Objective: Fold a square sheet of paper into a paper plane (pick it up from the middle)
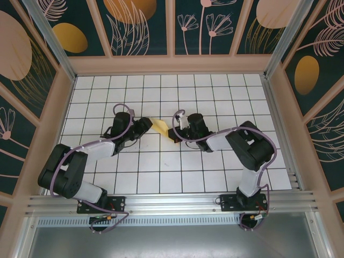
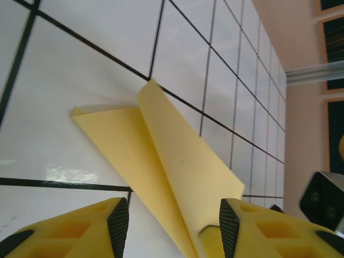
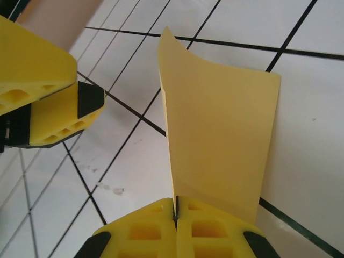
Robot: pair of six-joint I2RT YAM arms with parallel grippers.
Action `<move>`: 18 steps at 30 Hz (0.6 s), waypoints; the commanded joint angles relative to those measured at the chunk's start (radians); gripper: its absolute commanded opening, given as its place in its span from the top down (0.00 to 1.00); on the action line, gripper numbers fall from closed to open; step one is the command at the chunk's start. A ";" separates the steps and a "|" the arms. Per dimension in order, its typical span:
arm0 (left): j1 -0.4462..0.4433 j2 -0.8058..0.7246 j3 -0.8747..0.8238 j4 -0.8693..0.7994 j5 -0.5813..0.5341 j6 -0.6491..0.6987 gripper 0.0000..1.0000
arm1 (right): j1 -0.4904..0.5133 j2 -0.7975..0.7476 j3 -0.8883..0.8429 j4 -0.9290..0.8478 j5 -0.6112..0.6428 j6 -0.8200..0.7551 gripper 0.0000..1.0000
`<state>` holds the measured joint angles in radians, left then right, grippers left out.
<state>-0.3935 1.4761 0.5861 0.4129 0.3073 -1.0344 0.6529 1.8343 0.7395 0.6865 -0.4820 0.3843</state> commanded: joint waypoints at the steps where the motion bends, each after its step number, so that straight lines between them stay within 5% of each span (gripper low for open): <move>1: -0.015 0.011 0.006 0.066 0.047 0.042 0.54 | -0.016 0.037 0.009 0.062 -0.123 0.127 0.98; 18: -0.077 0.123 0.034 0.177 0.131 0.037 0.62 | -0.058 0.108 0.027 0.110 -0.272 0.299 0.98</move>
<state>-0.4625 1.5784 0.5930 0.5358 0.4122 -1.0103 0.6079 1.9182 0.7528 0.7334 -0.6910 0.6327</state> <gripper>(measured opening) 0.381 0.030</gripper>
